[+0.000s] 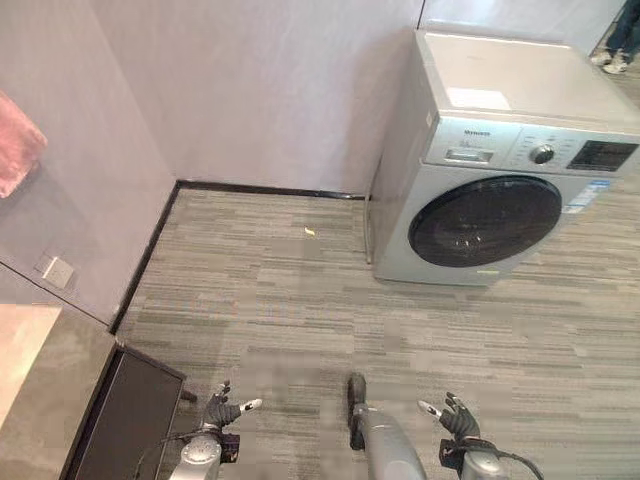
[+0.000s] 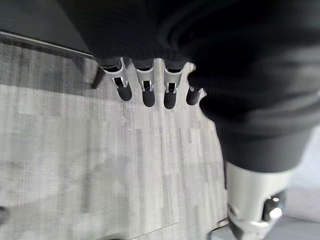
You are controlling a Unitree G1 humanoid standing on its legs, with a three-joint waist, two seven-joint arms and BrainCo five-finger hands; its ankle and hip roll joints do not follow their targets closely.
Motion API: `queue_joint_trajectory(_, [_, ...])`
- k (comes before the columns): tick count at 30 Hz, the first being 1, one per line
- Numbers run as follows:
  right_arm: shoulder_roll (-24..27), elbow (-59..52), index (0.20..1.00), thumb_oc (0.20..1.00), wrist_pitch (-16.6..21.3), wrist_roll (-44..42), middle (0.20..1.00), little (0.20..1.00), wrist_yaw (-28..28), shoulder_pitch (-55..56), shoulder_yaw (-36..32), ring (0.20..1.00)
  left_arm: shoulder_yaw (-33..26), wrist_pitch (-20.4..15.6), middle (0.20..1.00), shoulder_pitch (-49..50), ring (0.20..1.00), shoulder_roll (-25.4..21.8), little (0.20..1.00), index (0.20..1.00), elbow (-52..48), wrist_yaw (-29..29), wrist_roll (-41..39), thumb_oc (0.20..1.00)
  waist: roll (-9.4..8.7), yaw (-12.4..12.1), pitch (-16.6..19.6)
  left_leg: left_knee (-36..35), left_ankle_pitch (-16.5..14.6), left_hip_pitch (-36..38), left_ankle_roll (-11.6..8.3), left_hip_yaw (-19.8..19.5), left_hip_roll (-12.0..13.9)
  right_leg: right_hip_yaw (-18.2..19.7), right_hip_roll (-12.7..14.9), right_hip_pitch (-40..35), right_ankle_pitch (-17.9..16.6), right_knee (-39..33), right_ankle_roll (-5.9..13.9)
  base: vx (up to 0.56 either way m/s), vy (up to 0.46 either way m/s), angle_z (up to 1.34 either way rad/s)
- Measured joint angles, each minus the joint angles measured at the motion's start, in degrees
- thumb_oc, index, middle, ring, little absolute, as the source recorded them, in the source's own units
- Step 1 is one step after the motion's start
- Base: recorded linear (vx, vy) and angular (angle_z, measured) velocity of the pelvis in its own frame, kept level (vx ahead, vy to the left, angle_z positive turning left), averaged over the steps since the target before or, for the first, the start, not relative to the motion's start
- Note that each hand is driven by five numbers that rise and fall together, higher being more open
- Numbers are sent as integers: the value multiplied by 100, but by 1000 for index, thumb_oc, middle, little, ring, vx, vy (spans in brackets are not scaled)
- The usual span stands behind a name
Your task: Put brush and paste in cup on sink, flatten towel.
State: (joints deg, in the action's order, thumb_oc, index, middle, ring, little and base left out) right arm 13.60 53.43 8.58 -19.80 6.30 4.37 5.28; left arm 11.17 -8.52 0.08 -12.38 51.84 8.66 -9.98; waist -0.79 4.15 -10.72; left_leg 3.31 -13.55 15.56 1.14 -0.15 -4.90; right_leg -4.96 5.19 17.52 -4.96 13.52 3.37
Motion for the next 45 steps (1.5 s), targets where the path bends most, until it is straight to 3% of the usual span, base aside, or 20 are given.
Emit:
queue_joint_trajectory(1, [26,-4,1000,1000,0,-17,1000,1000,-7,-81,11,1000,91,-4,1000,-36,1000,37,1000,1000,-42,-2,-1,1000,86,-74,2,289,29,-31,-95,92,182,-64,-138,-147,43,97,-285,371,-226,39])
queue_joint_trajectory(4, [116,-52,1000,1000,16,-43,1000,1000,-4,-138,5,1000,95,-1,1000,-66,1000,124,1000,1000,-45,1,0,1000,132,-38,49,856,43,-225,-228,-87,414,-301,-290,-435,285,-58,-487,209,-139,25])
queue_joint_trajectory(13, [316,-113,1000,1000,18,-71,1000,1000,-12,-187,55,1000,120,23,1000,-151,1000,100,1000,1000,-71,2,-4,1000,-48,-40,227,1502,244,-541,-424,-308,877,-679,-676,-655,687,-123,-749,164,-136,15])
queue_joint_trajectory(16, [307,-110,1000,1000,21,-72,1000,1000,-16,-15,46,1000,126,100,1000,-33,1000,80,1000,1000,14,0,0,1000,-99,-91,265,2862,585,-1108,-838,-414,867,-664,-768,-985,686,-395,-873,56,-133,2])
queue_joint_trajectory(18, [298,-99,1000,1000,23,-79,1000,1000,-13,103,43,1000,129,102,1000,-140,1000,25,1000,1000,14,0,2,1000,-245,-170,169,4163,1320,-1949,-1033,-375,786,-678,-694,-1054,679,-521,-934,142,-66,14])
queue_joint_trajectory(19, [258,-12,1000,1000,19,-81,1000,1000,-11,77,45,1000,126,108,1000,-193,1000,-95,1000,1000,16,-2,3,1000,-363,-196,11,4702,1239,-2693,-737,23,922,-786,-620,-1158,691,-673,-960,229,21,34])
queue_joint_trajectory(21, [222,-8,1000,1000,17,-82,1000,1000,-7,95,-16,1000,111,106,1000,-326,1000,-167,1000,1000,10,2,1,1000,-528,-145,-118,3185,957,-3062,-411,1196,1159,-947,-456,-1340,697,-1042,-912,245,111,58])
queue_joint_trajectory(22, [235,6,1000,1000,18,-82,1000,1000,-5,59,-96,1000,104,100,1000,-402,1000,-129,1000,1000,4,3,0,1000,-474,-173,-235,1588,1071,-3152,-515,1625,1236,-1014,-456,-1469,683,-1238,-810,308,185,42])
queue_joint_trajectory(24, [236,44,1000,1000,20,-71,1000,1000,-8,3,-112,1000,143,103,1000,-372,1000,-72,1000,1000,71,11,1,1000,-267,-193,-276,102,1595,-3197,-649,1792,1528,-1184,-593,-1647,655,-1376,-699,368,215,0])
queue_joint_trajectory(25, [242,58,1000,1000,21,-62,1000,1000,0,-13,-111,1000,196,112,1000,-353,1000,-73,1000,1000,150,16,0,1000,-201,-176,-271,-63,1778,-3324,-704,1743,1771,-1224,-685,-1734,739,-1342,-451,301,184,-13])
queue_joint_trajectory(26, [259,93,1000,1000,26,-60,1000,1000,4,-9,-119,1000,296,119,1000,-379,1000,-80,1000,1000,201,27,-2,1000,-69,-148,-229,-298,1850,-3384,-767,1735,1978,-1320,-749,-1756,1022,-1230,106,363,252,-15])
queue_joint_trajectory(27, [257,71,1000,1000,18,-45,1000,1000,7,-31,-116,1000,313,109,1000,-422,1000,-127,1000,1000,160,22,1,1000,-93,-204,-241,-192,1865,-3360,-783,1771,2031,-1308,-682,-1698,988,-966,-115,359,252,-22])
queue_joint_trajectory(28, [320,83,1000,1000,14,27,1000,1000,14,-64,-116,1000,321,117,1000,-433,1000,-140,1000,1000,95,27,-6,1000,-156,-162,-254,505,1823,-3358,-709,1415,1966,-1232,-626,-1822,1155,-829,-383,374,284,-35])
queue_joint_trajectory(30, [421,30,1000,1000,15,46,1000,1000,39,38,-131,1000,318,105,1000,-396,1000,-94,1000,1000,61,22,1,1000,-143,-158,-82,648,1829,-3140,-663,1251,1681,-1172,-497,-1880,1222,-658,-518,287,236,-27])
queue_joint_trajectory(32, [452,86,1000,1000,-6,56,1000,1000,115,15,-174,1000,307,101,1000,-445,1000,-96,1000,1000,50,14,3,1000,-114,-171,-42,583,1801,-2820,-599,1199,1388,-980,-421,-1945,1388,-517,-376,338,289,-29])
queue_joint_trajectory(34, [444,94,1000,1000,-15,84,1000,1000,109,-16,-211,1000,255,101,1000,-330,1000,-94,1000,1000,60,17,115,1000,-96,-198,6,327,1767,-2467,-138,1459,1189,-831,-284,-1934,1565,-183,-242,207,226,-44])
queue_joint_trajectory(37, [208,-62,1000,1000,-33,114,1000,1000,104,1,-98,1000,285,102,1000,-292,1000,-303,1000,1000,-88,0,160,1000,-394,-209,167,307,1439,-2248,80,1595,797,-595,187,-1697,1811,568,-95,161,226,-2])
queue_joint_trajectory(39, [169,-143,1000,1000,-26,159,1000,1000,97,-66,-52,1000,294,105,1000,-364,1000,-386,1000,1000,-121,2,161,1000,-408,-278,173,392,1292,-2236,210,1621,645,-584,476,-1527,1957,1105,-87,151,261,3])
queue_joint_trajectory(40, [119,-219,1000,1000,-33,229,1000,1000,103,-126,7,1000,322,101,1000,-435,1000,-487,1000,1000,-137,1,173,1000,-433,-360,183,425,1147,-2156,370,1683,495,-506,720,-1532,1697,1287,77,132,204,7])
queue_joint_trajectory(45, [66,-387,1000,1000,-34,442,1000,1000,41,-256,270,1000,320,103,1000,-394,1000,-551,1000,1000,-129,7,218,1000,-374,-482,215,384,886,-1945,547,1661,125,-475,1133,-1449,1565,1848,322,152,233,8])
